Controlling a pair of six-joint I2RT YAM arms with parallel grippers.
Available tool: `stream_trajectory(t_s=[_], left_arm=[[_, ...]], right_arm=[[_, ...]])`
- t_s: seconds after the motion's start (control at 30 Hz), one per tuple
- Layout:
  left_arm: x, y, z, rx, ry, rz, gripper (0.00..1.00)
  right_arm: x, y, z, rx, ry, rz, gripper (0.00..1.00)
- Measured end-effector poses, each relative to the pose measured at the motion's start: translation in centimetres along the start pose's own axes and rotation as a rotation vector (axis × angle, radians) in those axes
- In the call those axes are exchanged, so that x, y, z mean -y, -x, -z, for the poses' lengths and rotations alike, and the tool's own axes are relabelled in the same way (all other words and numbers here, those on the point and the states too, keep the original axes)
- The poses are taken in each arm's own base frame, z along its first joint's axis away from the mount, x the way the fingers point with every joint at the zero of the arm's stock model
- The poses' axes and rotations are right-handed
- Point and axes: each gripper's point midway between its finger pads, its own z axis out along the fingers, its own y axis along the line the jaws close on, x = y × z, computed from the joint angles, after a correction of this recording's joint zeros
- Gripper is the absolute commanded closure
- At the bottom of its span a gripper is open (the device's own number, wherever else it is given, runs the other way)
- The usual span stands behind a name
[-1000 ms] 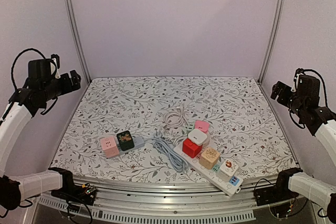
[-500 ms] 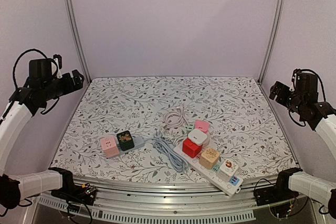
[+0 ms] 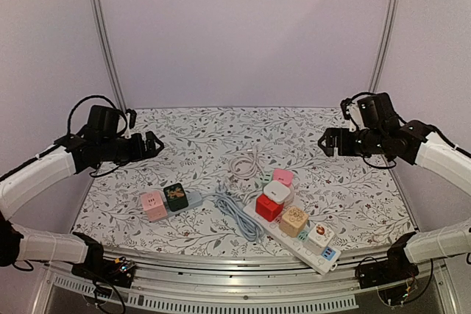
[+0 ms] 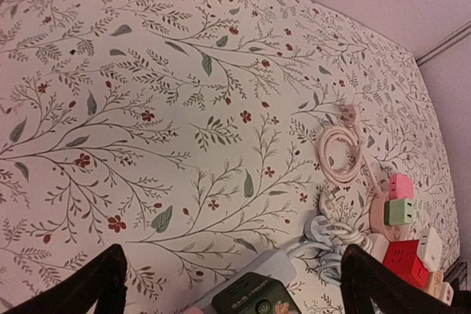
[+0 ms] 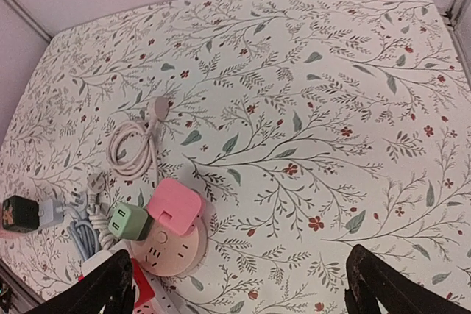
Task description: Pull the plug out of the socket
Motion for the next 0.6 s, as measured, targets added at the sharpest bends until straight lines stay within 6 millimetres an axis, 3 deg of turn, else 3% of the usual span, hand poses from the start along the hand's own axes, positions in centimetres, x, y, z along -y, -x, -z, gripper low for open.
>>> stream_trajectory(t_s=[0.13, 0.3, 0.47, 0.6], left_arm=[[-0.2, -2.8, -1.3, -0.071, -0.030, 0.054, 0.00], [-0.8, -4.7, -0.6, -0.098, -0.034, 0.117, 0.00], [-1.9, -6.9, 0.6, -0.133, -0.008, 0.171, 0.00], [-3.1, -9.0, 1.3, -0.184, 0.038, 0.203, 0.01]], right_arm=[[-5.3, -4.1, -3.1, -0.166, 0.061, 0.129, 0.04], [-11.6, -7.9, -4.8, -0.282, 0.145, 0.268, 0.02], [-15.3, -10.5, -5.6, -0.342, 0.213, 0.328, 0.01], [-16.8, -12.9, -6.6, -0.392, 0.214, 0.377, 0.01]])
